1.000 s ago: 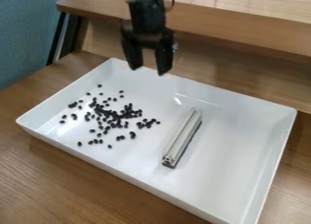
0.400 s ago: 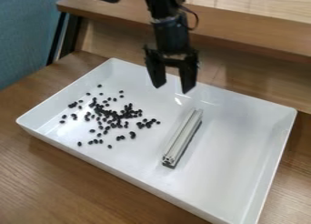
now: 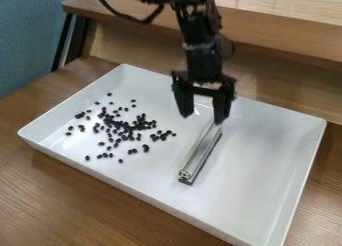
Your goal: Sweep into pile
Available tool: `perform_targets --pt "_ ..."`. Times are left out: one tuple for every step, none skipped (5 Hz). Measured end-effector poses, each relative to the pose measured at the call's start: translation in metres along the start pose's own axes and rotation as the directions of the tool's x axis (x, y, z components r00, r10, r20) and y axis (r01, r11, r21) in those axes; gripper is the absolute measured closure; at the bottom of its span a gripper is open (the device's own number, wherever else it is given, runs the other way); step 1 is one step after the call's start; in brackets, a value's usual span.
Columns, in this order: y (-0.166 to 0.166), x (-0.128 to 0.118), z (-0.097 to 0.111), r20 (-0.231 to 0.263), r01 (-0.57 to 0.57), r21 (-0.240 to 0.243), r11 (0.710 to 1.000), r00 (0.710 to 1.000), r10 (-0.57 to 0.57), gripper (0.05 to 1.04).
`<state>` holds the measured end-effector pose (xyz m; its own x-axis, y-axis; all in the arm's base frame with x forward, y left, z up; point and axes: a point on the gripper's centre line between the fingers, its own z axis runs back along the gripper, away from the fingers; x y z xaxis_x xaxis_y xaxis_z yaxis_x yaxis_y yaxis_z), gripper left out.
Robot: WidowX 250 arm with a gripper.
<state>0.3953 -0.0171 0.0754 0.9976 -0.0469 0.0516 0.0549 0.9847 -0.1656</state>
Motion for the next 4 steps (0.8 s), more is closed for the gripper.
perform_targets --pt "-0.009 -0.006 -0.015 -0.044 -0.028 0.048 0.998 0.999 0.03 0.082" --pt "-0.006 -0.012 -0.023 -0.066 -0.044 0.078 0.996 0.997 0.05 0.082" --pt "-0.007 -0.015 -0.028 -0.071 -0.049 0.079 0.996 0.996 0.055 0.082" --pt "-0.011 -0.019 -0.036 -0.07 -0.048 0.084 0.995 0.996 0.054 0.082"
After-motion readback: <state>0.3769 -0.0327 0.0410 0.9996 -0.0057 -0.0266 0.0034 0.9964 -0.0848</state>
